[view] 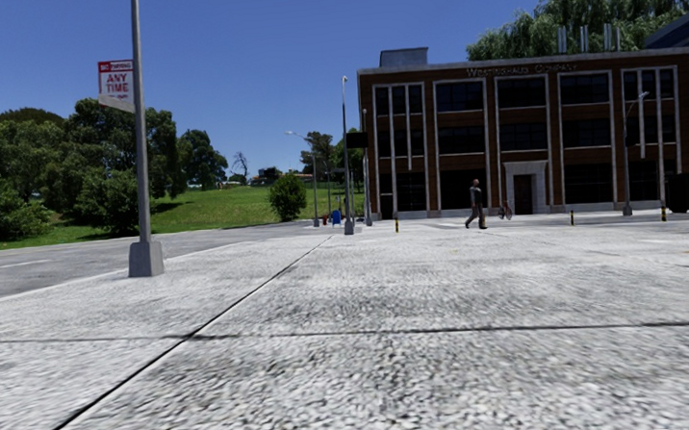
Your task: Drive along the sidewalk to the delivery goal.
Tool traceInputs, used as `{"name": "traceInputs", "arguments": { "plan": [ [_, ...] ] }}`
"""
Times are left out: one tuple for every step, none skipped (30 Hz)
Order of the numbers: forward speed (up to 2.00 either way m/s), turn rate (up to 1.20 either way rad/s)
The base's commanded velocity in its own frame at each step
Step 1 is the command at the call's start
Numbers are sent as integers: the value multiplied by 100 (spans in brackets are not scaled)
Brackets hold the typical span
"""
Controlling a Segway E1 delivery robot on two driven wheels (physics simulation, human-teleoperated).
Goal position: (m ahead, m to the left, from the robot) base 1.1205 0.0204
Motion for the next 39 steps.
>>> {"name": "traceInputs", "arguments": {
  "plan": [
    [127, 0],
    [127, 0],
    [126, 0],
    [126, 0],
    [126, 0],
    [126, 0],
    [126, 0],
    [126, 0],
    [126, 0],
    [126, 0],
    [126, 0],
    [125, 0],
    [124, 0],
    [124, 0],
    [124, 0],
    [123, 0],
    [123, 0],
    [121, 0],
    [121, 0],
    [118, 0],
    [105, 0],
    [76, 0],
    [76, 0],
    [0, 0],
    [0, 0],
    [0, 0],
    [0, 0],
    [0, 0],
    [0, 0],
    [0, 0],
    [0, 0],
    [0, 0],
    [0, 0],
    [0, 0],
    [0, 0],
    [0, 0],
    [0, 0],
    [0, 0],
    [0, 0]
  ]
}}
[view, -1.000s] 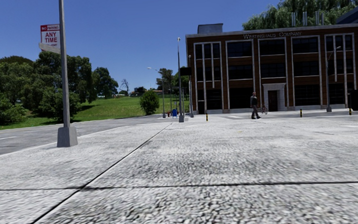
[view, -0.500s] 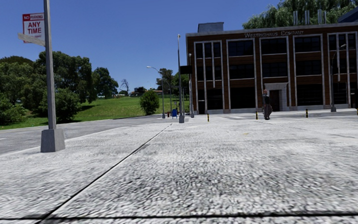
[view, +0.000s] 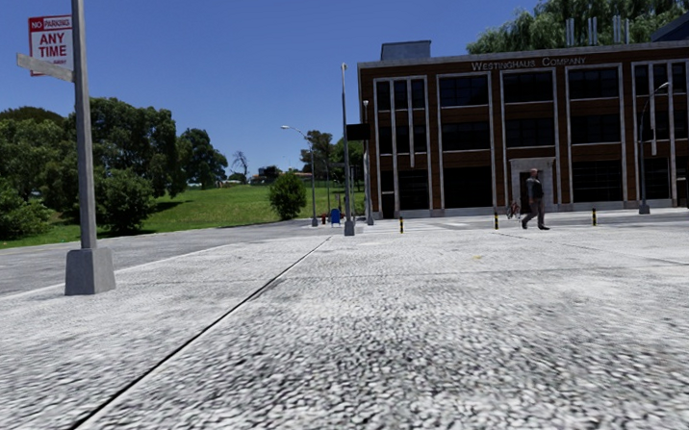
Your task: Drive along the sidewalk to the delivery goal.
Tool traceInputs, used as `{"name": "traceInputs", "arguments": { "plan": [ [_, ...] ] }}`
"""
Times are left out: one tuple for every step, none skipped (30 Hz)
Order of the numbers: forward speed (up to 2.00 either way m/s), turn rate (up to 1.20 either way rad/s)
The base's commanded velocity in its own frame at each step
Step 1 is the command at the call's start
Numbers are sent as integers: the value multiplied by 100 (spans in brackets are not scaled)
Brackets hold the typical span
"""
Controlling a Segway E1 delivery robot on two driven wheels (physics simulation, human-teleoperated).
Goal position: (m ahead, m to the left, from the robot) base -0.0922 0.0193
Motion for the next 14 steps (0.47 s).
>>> {"name": "traceInputs", "arguments": {
  "plan": [
    [0, 0],
    [0, 0],
    [0, 0],
    [0, 0],
    [0, 0],
    [0, 0],
    [0, 0],
    [0, 0],
    [0, 0],
    [0, 0],
    [0, 0],
    [0, 0],
    [0, 0],
    [0, 0]
  ]
}}
